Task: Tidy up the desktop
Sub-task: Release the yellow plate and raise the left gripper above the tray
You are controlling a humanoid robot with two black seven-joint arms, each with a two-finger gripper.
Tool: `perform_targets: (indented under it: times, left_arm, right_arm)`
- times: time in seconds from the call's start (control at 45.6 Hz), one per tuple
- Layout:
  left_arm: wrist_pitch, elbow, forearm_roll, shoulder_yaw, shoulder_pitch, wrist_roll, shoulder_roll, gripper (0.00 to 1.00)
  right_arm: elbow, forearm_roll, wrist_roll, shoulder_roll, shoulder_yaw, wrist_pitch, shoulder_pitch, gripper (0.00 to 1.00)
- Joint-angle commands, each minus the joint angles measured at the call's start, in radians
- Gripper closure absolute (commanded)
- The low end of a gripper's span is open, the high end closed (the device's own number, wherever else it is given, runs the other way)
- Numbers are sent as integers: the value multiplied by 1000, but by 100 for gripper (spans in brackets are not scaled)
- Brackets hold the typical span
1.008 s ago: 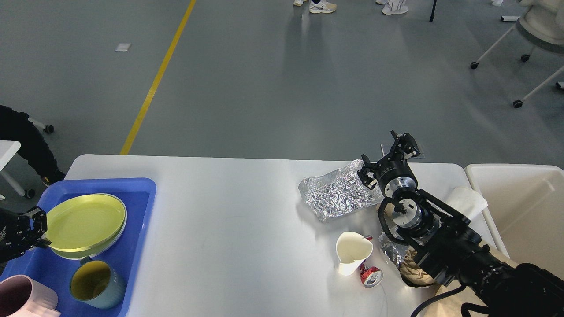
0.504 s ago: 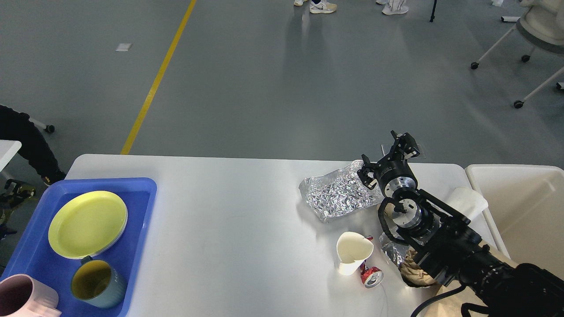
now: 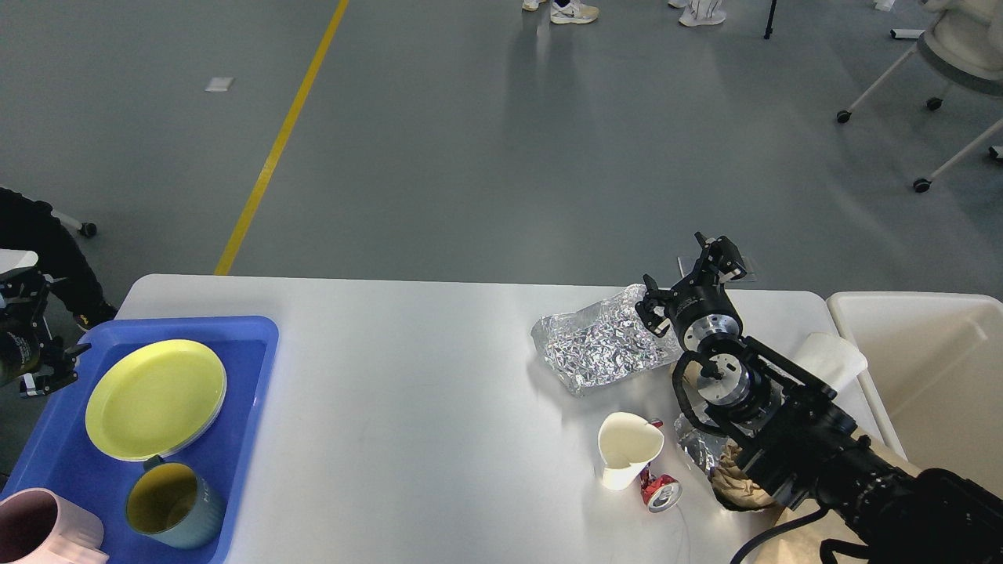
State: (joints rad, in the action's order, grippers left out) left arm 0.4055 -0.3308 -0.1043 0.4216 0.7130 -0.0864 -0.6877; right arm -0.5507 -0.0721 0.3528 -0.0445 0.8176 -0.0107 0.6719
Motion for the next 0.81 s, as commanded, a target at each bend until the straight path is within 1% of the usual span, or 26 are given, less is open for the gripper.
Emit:
perform_targets:
  times: [0.0, 0.11, 0.131, 0.153, 0.219, 0.285, 0.307, 0.329, 0.372, 0.46, 0.526, 0.679, 0.723, 0.789]
  left_arm:
    - [4, -1, 0, 216, -70, 60, 40, 4]
    - [27, -2, 0, 373, -116, 151, 85, 4]
    - [47, -2, 0, 423, -134, 184, 94, 4]
    - [65, -2, 0, 460, -145, 207, 102, 4]
    - [149, -4, -2, 580, -181, 289, 125, 4]
    - [266, -4, -2, 698, -223, 376, 157, 4]
    - [288, -7, -3, 726, -236, 399, 171, 4]
    - [308, -10, -3, 746, -245, 413, 181, 4]
    - [320, -17, 0, 769, -254, 424, 203, 4]
    - [306, -20, -5, 773, -250, 433, 221, 4]
    - [267, -19, -15, 781, -241, 433, 221, 4]
    - [125, -19, -21, 769, -210, 422, 224, 4]
    - [107, -19, -21, 769, -205, 422, 226, 4]
    - [101, -19, -20, 769, -201, 422, 226, 4]
  right_arm:
    - [0, 0, 0, 0, 0, 0, 0, 0]
    - [0, 0, 0, 0, 0, 0, 0, 0]
    - [0, 0, 0, 0, 0, 0, 0, 0]
    - [0, 0, 0, 0, 0, 0, 0, 0]
    - [0, 0, 0, 0, 0, 0, 0, 0]
    - [0, 0, 0, 0, 0, 0, 0, 0]
    - [0, 0, 0, 0, 0, 0, 0, 0]
    - [0, 0, 0, 0, 0, 0, 0, 0]
    - [0, 0, 0, 0, 0, 0, 0, 0]
    - [2, 0, 0, 0, 0, 0, 0, 0]
    - [0, 0, 0, 0, 0, 0, 0, 0]
    - [0, 0, 0, 0, 0, 0, 0, 0]
    - [0, 0, 0, 0, 0, 0, 0, 0]
    - [0, 0, 0, 0, 0, 0, 0, 0]
